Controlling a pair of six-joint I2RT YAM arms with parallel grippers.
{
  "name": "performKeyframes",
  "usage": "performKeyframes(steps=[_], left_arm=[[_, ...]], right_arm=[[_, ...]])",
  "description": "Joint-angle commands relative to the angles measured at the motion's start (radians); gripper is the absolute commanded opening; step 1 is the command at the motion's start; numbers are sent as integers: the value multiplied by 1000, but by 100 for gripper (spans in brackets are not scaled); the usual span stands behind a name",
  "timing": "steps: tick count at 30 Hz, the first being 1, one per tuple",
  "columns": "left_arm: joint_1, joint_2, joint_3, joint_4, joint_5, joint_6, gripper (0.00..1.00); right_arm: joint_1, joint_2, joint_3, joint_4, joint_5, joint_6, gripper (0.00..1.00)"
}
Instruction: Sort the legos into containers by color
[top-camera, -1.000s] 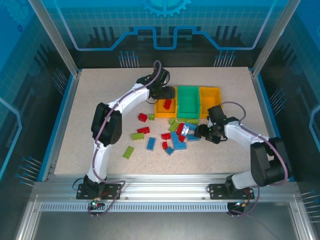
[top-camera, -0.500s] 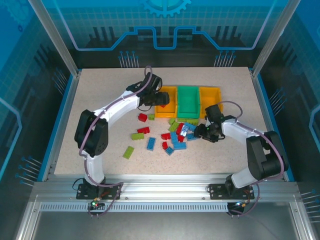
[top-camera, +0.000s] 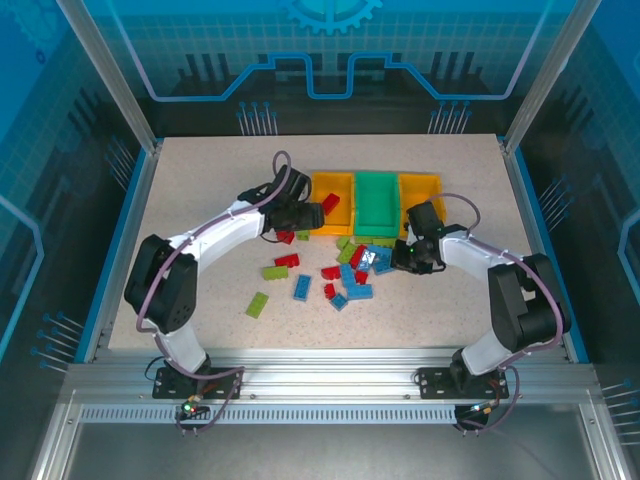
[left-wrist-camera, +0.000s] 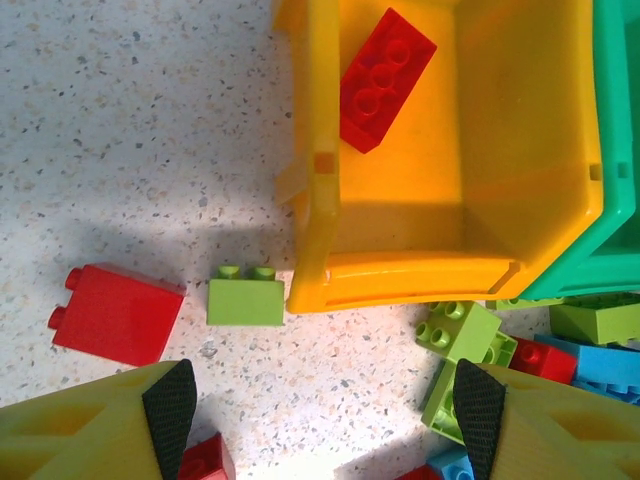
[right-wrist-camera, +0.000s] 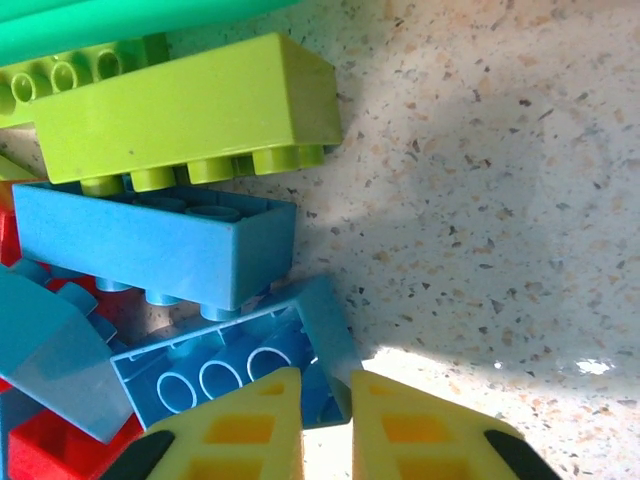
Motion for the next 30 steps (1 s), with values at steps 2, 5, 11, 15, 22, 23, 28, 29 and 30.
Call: performKeyframes(steps=[2,5,11,15,22,23,28,29,30], left_arm=[[-6,-46,-26,10,-27,-14,73],[-6,-52,-35,10,-27,-11,73],[-6,-70,-57,8,-36,-11,73],[-7,-82,-72,8,-41,-14,73],[-6,-114,-124,7,-47,-37,74],[-7,-120,-135,6,-48,-43,74],[-7,-165,-206,-1,-45,-65,74],[-6,-176,-222,-4,-44,-71,74],[-7,-188,-235,-4,-43,-77,74]], right_arm=[[3,-29,-23,-106,90,-29,11],[-8,-64,-19,-144,94,-46,10],[-17,-141,-20,-195,87,-63,6],[-18,-182,-9,-211,67,-56,5],[-22,-202,112,-224,31,-20,5],[-23,-189,137,-223,29,-12,5],[-26,-70,280,-196,-2,32,5],[-25,-45,304,-188,-2,41,5],[-26,-16,328,-183,4,50,5]])
